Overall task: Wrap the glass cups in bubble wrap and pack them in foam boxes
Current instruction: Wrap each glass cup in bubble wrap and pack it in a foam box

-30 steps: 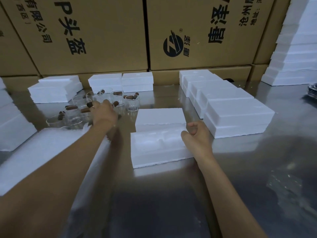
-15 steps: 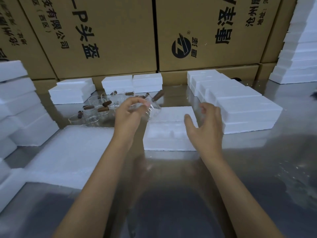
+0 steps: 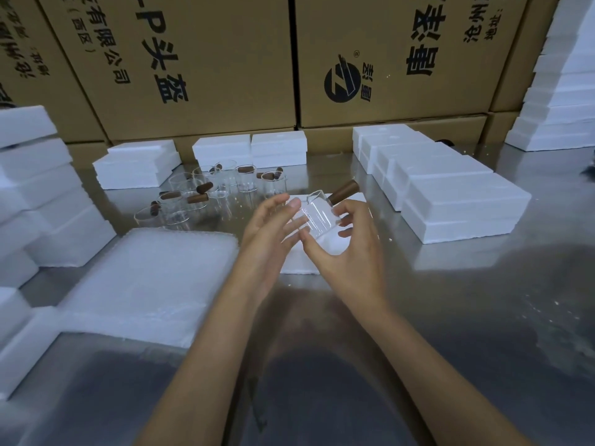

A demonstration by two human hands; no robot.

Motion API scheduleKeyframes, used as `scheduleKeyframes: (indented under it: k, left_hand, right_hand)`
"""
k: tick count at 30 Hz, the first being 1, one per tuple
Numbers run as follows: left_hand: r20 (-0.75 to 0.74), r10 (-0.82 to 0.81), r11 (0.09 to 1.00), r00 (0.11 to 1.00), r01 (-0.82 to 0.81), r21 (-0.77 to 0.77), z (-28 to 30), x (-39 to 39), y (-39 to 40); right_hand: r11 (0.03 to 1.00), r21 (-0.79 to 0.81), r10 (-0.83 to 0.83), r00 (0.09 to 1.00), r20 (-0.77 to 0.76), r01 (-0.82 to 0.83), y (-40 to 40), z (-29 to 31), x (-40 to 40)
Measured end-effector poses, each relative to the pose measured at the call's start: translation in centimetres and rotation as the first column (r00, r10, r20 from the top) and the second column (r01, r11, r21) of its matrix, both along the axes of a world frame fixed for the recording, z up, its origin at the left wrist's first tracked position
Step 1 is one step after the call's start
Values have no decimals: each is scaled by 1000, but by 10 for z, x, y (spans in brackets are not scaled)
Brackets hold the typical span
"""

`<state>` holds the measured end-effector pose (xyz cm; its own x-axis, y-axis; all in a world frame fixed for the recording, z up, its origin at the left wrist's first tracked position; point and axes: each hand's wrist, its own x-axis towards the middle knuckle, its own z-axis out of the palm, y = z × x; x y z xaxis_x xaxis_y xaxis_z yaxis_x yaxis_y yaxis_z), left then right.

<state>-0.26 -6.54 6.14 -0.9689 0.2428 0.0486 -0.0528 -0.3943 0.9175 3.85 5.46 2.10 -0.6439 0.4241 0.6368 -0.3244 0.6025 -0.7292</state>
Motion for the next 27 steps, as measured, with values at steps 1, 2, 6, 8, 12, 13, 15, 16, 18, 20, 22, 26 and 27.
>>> scheduleKeyframes:
  k: [1,2,6,8,12,13,15,16,18,20,22,26,27]
  left_hand:
    - [23,-32,999,999,31,4,-1,0,-2]
    - [36,-72,997,997,72,0,-2,0,-3]
    - [7,-158,987,987,158,-24,-3,2,-6]
    - [-5,-133,991,991,132,-14,-1,2,-6]
    - [-13,-96,995,995,96,14,-1,2,-5]
    - [-19,-99,995,995,99,9,-1,2,-5]
    - [-35,-99,995,994,99,-9,-1,3,-4]
    - [-44,-94,995,995,94,-16,-1,4,-3]
    - [-40,-74,997,996,73,-16,0,5,-1]
    - [-8,-60,998,998,60,-19,2,6,0]
    - [23,-89,995,996,90,-37,3,7,1]
    - [36,-167,986,985,167,-5,3,6,0]
    - [20,-181,983,983,181,-5,3,6,0]
  right_hand:
    - [1000,3,-3,1000,6,3,-1,0,0]
    - [1000,6,-5,1000,8,5,-2,0,1]
    - [999,3,36,999,-10,-36,-5,2,4]
    - [998,-1,62,998,4,-62,-5,4,5]
    - [998,31,54,998,37,-55,-8,3,5]
    - [999,43,29,999,29,-31,-7,3,4]
    - [998,59,-12,1000,10,11,-6,3,3]
    - [998,57,-8,1000,6,7,-5,4,4]
    - [999,29,28,1000,2,-28,-6,7,5]
    - [991,-86,100,995,8,-99,-6,12,7]
    - [930,-295,238,971,23,-221,-4,19,8]
    - [737,-599,431,900,60,-313,2,25,8]
    - [720,-620,450,890,75,-312,2,24,9]
